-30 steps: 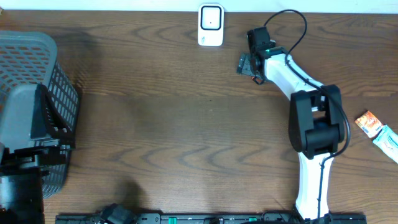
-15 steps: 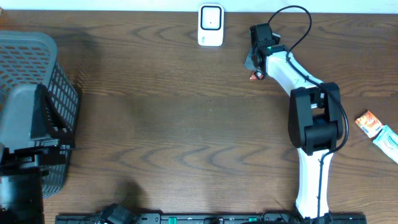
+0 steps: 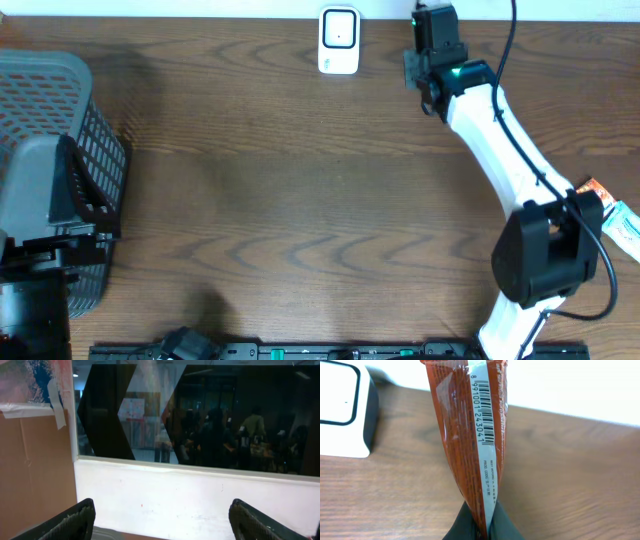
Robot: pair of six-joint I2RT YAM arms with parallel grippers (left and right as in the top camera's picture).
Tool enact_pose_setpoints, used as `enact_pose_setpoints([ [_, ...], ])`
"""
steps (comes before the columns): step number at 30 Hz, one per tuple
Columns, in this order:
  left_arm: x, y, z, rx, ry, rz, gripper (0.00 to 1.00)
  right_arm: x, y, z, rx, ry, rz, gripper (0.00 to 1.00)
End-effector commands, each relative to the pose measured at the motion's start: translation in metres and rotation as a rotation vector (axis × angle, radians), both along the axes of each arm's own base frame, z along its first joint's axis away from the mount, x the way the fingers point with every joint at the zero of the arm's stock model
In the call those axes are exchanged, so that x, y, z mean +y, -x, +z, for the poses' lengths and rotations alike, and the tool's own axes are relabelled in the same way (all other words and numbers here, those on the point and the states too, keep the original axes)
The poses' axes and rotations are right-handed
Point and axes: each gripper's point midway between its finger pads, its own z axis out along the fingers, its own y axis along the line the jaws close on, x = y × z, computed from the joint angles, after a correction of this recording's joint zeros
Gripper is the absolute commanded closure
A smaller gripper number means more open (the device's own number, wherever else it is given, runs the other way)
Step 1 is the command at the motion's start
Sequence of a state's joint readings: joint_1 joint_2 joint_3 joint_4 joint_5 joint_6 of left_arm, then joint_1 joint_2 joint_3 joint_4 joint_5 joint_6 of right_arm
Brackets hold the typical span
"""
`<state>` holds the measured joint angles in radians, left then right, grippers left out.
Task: Scan the item barcode
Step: 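Hold the candy bar barcode against the white scanner face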
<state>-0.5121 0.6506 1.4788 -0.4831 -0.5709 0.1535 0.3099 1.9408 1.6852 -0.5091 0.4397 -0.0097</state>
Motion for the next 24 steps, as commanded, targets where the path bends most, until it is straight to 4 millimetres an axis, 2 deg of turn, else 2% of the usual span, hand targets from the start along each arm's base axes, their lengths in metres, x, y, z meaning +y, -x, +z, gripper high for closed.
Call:
enact_pose_setpoints([
  [1, 0.0, 0.002, 0.0, -0.006, 0.01, -0.004, 0.14, 0.02, 0.009, 0.01, 0.027, 0.382, 0.128, 0.99],
  [5, 0.0, 0.001, -0.001, 0.001, 0.007, -0.004, 0.15, 0.077, 0.028, 0.021, 0.023, 0.588, 0.295, 0.99],
  [7, 0.0, 0.001, -0.003, 0.007, 0.003, -0.004, 0.14, 0.098, 0.034, 0.027, 0.004, 0.652, 0.345, 0.99],
  [9, 0.0, 0.0, -0.007, 0.024, -0.007, -0.004, 0.14, 0.107, 0.032, 0.038, -0.044, 0.684, 0.344, 0.99],
  [12, -0.002, -0.002, -0.018, 0.072, -0.033, -0.004, 0.14, 0.107, 0.015, 0.061, -0.141, 0.73, 0.297, 0.99],
  [16, -0.003, -0.005, -0.044, 0.178, -0.092, -0.003, 0.14, 0.099, -0.015, 0.071, -0.222, 0.823, 0.276, 0.99],
  [21, -0.002, -0.003, -0.089, 0.364, -0.195, -0.003, 0.14, 0.087, -0.054, 0.049, -0.227, 1.064, 0.277, 0.99],
  [24, 0.001, 0.003, -0.119, 0.486, -0.263, -0.003, 0.14, 0.081, -0.07, 0.032, -0.215, 1.218, 0.283, 0.99],
])
